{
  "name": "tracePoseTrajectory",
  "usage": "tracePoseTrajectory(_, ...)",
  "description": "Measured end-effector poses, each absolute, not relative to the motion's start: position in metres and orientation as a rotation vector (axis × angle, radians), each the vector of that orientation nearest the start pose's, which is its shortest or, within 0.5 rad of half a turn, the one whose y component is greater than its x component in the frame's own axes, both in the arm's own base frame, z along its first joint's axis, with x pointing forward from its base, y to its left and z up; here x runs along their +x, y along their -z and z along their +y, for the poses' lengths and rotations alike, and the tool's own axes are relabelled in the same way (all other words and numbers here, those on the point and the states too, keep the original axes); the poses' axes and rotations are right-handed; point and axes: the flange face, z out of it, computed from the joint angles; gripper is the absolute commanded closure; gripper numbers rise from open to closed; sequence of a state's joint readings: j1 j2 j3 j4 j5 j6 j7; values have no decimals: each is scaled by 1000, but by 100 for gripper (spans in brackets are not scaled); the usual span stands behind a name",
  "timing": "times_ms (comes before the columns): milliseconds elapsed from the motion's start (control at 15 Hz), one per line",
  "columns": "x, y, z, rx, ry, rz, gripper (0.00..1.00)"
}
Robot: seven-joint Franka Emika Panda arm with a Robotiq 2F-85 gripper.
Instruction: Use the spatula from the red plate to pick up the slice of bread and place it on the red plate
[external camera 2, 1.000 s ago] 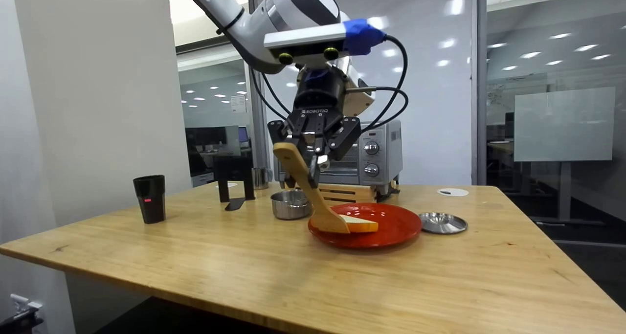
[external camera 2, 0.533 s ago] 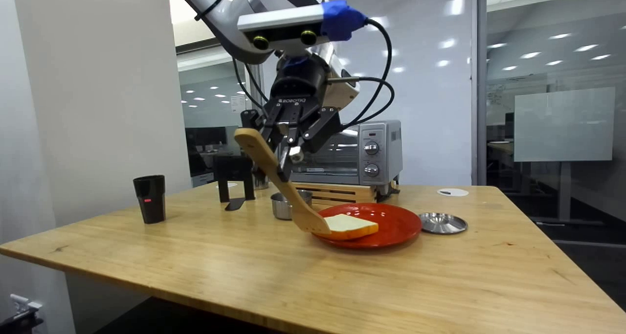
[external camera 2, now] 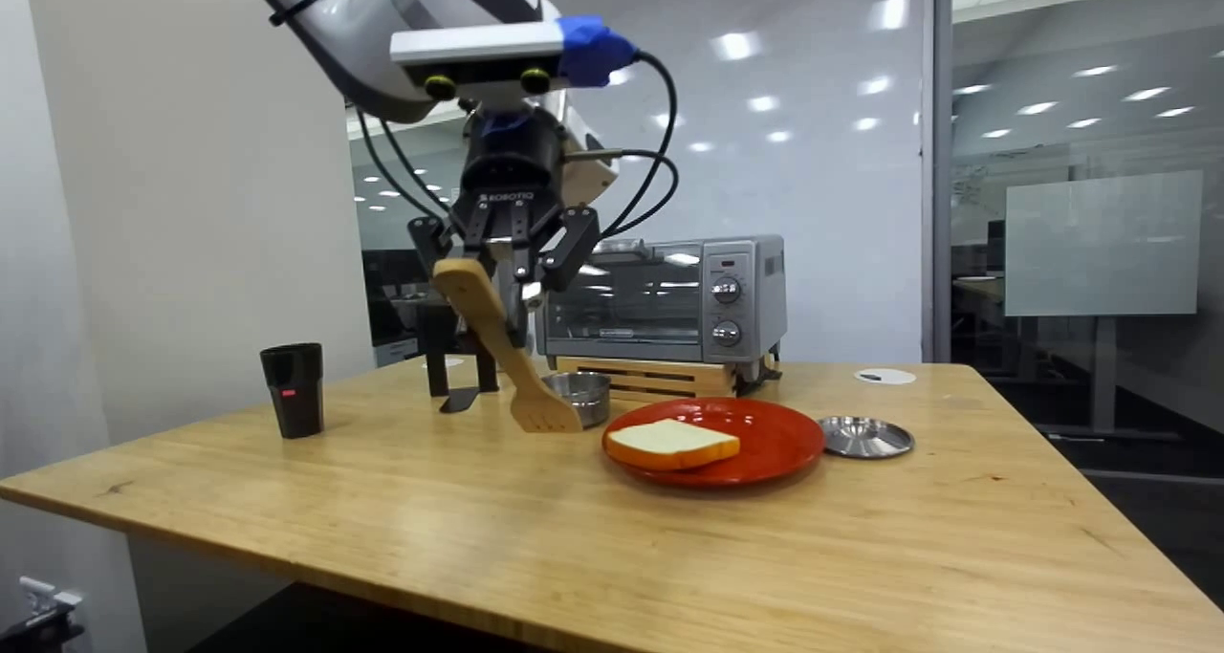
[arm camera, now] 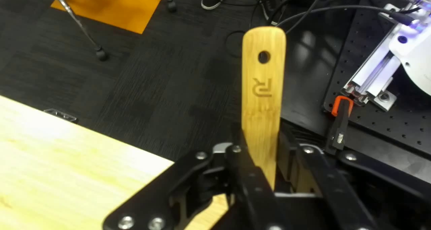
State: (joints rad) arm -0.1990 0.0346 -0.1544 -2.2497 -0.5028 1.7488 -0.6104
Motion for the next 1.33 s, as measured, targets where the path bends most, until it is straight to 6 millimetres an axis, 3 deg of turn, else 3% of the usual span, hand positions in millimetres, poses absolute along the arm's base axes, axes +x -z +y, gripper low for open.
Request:
tracePoseTrajectory(267, 433, -325, -150, -3103, -923, -1018, 93)
tracePoseTrajectory(533, 444, -314, -114, -3167, -688, -1120, 93)
tracePoseTrajectory(1000, 447, -294, -96, -3151, -357, -1033, 93)
tracePoseTrajectory(1333, 448, -274, -91, -3087, -254, -1121, 93)
